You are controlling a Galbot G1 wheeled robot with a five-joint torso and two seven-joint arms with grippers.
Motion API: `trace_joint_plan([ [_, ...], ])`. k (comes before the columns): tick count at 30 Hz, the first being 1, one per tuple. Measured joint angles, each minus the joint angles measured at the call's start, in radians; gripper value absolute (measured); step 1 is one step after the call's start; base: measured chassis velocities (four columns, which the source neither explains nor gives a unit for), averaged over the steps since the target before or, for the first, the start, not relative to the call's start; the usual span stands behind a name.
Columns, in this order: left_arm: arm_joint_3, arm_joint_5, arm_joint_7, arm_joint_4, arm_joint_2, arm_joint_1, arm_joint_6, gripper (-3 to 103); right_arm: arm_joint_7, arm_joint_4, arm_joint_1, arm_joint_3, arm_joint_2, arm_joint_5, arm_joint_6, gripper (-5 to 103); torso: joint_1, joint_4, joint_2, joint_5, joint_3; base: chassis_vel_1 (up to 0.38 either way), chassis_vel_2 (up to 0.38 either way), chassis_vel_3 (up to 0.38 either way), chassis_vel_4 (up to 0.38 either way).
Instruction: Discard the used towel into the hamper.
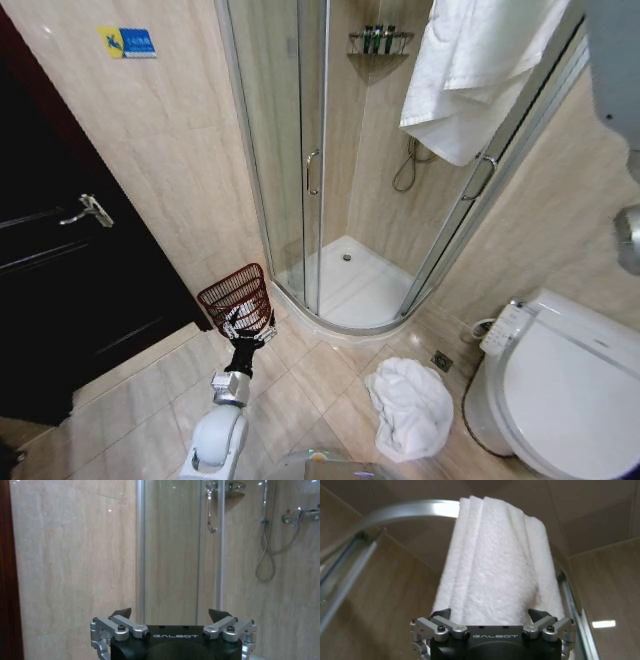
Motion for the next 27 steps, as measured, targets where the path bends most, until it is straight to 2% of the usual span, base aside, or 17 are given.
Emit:
trace_joint_plan([
  [2,-0.007,-0.007,-0.002,0.000,0.005,0.003,0.000,100,-0.003,-0.003,0.000,-0.007,-0.010,0.001,0.003,103,0.000,-0.0001,0.000,0.0004,0.000,0.000,0.000,0.000,0.000],
  [4,-0.017,-0.017,-0.003,0.000,0.009,0.003,-0.001,100,-0.013,-0.002,-0.002,-0.015,-0.028,0.003,0.013,96,0.000,-0.0002,0.000,0.0005,0.000,0.000,0.000,0.000,0.000],
  [7,-0.023,-0.024,-0.006,0.002,0.011,0.000,-0.002,100,-0.022,0.003,-0.016,-0.017,-0.044,0.013,0.039,80,0.000,-0.0002,0.000,0.0005,0.000,0.000,0.000,0.000,0.000],
  [9,-0.023,-0.023,-0.006,0.003,0.011,0.000,-0.003,100,-0.025,0.005,-0.019,-0.017,-0.046,0.021,0.043,80,0.000,-0.0002,0.000,0.0004,0.000,0.000,0.000,0.000,0.000],
  [12,-0.017,-0.020,-0.006,0.003,0.007,0.000,-0.004,100,-0.035,0.017,-0.024,-0.021,-0.058,0.058,0.049,64,0.000,-0.0001,0.000,0.0000,0.000,0.000,0.000,0.000,0.000],
  [13,-0.017,-0.020,-0.006,0.003,0.007,0.000,-0.004,100,-0.035,0.017,-0.024,-0.021,-0.058,0.058,0.049,64,0.000,-0.0001,0.000,0.0000,0.000,0.000,0.000,0.000,0.000],
  [16,-0.007,-0.003,-0.005,0.006,-0.002,-0.007,0.001,100,-0.044,0.034,-0.026,-0.023,-0.070,0.089,0.047,42,0.000,-0.0001,0.000,0.0001,0.000,0.000,0.000,0.000,0.000],
  [18,-0.005,-0.001,-0.005,0.006,-0.003,-0.007,0.003,100,-0.045,0.037,-0.027,-0.023,-0.073,0.091,0.048,42,0.000,-0.0001,0.000,0.0001,0.000,0.000,0.000,0.000,0.000],
  [21,-0.003,0.008,-0.005,0.006,-0.007,-0.005,0.006,100,-0.052,0.054,-0.030,-0.026,-0.090,0.096,0.048,26,0.000,0.0000,0.000,0.0001,0.000,0.000,0.000,0.000,0.000],
  [22,-0.003,0.008,-0.005,0.006,-0.007,-0.005,0.006,100,-0.052,0.054,-0.030,-0.026,-0.090,0.096,0.048,26,0.000,0.0000,0.000,0.0001,0.000,0.000,0.000,0.000,0.000],
  [25,-0.003,0.013,-0.004,0.004,-0.008,0.000,0.006,100,-0.059,0.065,-0.031,-0.029,-0.104,0.104,0.048,10,0.000,-0.0002,0.000,0.0002,0.000,0.000,0.000,0.000,0.000],
  [27,-0.003,0.014,-0.004,0.003,-0.010,0.000,0.006,100,-0.062,0.067,-0.031,-0.030,-0.108,0.105,0.048,7,0.000,-0.0001,0.000,0.0001,0.000,0.000,0.000,0.000,0.000],
])
